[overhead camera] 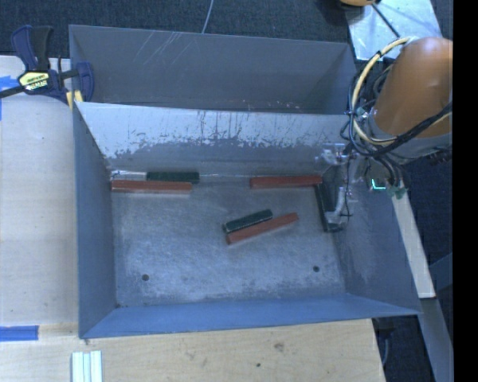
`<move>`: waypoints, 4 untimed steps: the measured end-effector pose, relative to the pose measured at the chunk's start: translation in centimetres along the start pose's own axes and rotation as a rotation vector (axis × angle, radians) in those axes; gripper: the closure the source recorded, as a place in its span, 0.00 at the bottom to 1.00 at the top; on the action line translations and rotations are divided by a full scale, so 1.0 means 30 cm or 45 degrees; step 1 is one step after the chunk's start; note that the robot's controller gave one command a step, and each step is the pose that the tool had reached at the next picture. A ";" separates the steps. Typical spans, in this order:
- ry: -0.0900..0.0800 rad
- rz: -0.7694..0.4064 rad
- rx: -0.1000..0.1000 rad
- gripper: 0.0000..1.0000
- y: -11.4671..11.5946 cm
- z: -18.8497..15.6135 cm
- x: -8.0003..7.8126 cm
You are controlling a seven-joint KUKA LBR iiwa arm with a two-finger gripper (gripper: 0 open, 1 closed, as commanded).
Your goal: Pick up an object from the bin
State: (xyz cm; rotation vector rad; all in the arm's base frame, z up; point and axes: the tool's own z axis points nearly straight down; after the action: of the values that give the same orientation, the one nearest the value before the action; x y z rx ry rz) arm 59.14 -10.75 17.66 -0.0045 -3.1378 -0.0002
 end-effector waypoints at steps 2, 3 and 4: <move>-0.016 -0.013 0.004 0.00 0.007 -0.001 0.001; -0.016 -0.218 0.004 0.00 0.019 0.062 -0.001; -0.012 -0.333 0.002 0.00 0.276 0.254 0.034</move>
Offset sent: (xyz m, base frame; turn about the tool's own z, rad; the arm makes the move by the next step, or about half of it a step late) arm -0.0625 0.0601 -0.1066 -0.2017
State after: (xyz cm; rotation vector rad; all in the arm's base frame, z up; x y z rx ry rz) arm 58.10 -2.46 10.05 0.4055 -3.1208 0.0016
